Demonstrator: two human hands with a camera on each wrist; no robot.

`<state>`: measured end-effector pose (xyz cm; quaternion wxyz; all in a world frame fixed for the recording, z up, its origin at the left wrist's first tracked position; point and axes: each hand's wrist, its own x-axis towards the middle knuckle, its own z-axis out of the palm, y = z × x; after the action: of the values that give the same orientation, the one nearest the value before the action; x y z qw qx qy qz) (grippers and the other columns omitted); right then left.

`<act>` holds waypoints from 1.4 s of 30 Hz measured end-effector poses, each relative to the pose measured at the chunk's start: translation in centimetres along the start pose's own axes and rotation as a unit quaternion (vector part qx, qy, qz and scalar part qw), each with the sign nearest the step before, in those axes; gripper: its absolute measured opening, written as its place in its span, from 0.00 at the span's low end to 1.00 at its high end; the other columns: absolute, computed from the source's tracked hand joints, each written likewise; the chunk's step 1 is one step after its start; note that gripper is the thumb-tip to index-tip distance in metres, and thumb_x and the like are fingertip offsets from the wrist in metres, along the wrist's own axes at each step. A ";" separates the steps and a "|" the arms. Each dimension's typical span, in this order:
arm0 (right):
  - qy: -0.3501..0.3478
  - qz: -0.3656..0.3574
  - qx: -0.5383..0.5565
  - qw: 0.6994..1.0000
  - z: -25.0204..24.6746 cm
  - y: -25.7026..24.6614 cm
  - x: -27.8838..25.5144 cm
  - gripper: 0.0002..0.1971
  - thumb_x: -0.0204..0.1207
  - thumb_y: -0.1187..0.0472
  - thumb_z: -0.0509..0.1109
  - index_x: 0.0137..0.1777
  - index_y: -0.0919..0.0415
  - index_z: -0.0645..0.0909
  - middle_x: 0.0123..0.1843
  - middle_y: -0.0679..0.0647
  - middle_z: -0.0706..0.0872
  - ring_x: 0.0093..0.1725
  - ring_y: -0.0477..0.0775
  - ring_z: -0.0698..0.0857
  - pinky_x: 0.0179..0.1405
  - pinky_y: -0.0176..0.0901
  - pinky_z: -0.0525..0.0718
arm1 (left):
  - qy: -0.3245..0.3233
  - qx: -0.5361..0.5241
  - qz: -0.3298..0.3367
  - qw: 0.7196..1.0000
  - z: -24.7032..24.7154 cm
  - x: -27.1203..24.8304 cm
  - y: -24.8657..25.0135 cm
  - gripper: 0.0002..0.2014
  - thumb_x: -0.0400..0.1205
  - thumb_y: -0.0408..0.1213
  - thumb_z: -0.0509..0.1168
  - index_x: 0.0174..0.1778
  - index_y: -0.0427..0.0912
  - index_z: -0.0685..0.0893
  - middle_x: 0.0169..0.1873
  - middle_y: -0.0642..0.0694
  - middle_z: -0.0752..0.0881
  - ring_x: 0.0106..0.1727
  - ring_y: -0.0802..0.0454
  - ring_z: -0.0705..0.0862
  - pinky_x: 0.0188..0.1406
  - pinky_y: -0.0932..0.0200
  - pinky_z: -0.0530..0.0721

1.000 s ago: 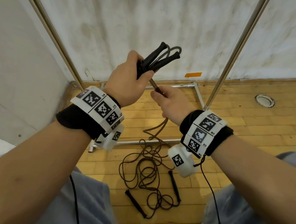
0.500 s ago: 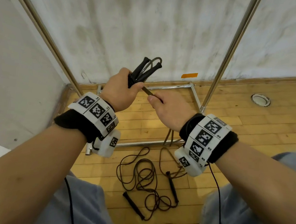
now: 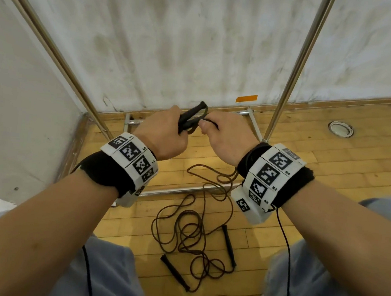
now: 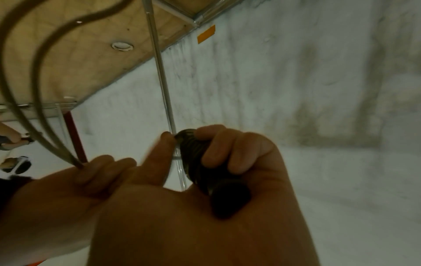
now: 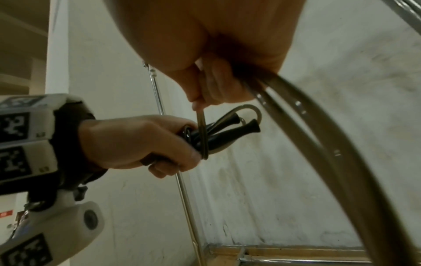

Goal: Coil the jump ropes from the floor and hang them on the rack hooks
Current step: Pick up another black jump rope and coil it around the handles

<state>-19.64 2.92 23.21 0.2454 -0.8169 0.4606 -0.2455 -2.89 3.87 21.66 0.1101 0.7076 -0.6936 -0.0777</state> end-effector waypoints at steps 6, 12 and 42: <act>0.029 -0.006 0.014 0.999 -0.1 -0.1 -0.1 0.15 0.84 0.55 0.58 0.43 0.62 0.81 0.32 0.46 0.76 0.31 0.43 0.73 0.30 0.26 0.69 | -0.017 0.019 0.003 1.000 1.4 -0.3 1.1 0.23 0.74 0.65 0.65 0.48 0.51 0.68 0.33 0.55 0.78 0.34 0.56 0.79 0.25 0.59 0.73; 0.021 -0.034 -0.005 0.999 0.3 -0.4 -0.1 0.16 0.83 0.55 0.58 0.42 0.62 0.82 0.35 0.50 0.81 0.33 0.46 0.75 0.30 0.32 0.66 | -0.008 0.038 -0.005 0.999 1.5 -0.6 1.5 0.17 0.79 0.56 0.58 0.55 0.48 0.74 0.33 0.54 0.78 0.31 0.54 0.79 0.27 0.57 0.77; 0.026 0.068 0.292 0.953 0.0 1.1 0.3 0.17 0.85 0.60 0.56 0.33 0.58 0.76 0.19 0.43 0.73 0.21 0.45 0.67 0.21 0.38 0.65 | 0.070 -0.289 0.109 0.948 -2.6 -2.4 3.1 0.10 0.83 0.44 0.62 0.54 0.49 0.67 0.37 0.49 0.88 0.35 0.56 0.85 0.32 0.60 0.82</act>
<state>-20.23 2.20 22.57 0.4776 -0.6693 0.4296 -0.3733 -5.28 6.35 24.90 0.3663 0.5694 -0.7045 -0.2129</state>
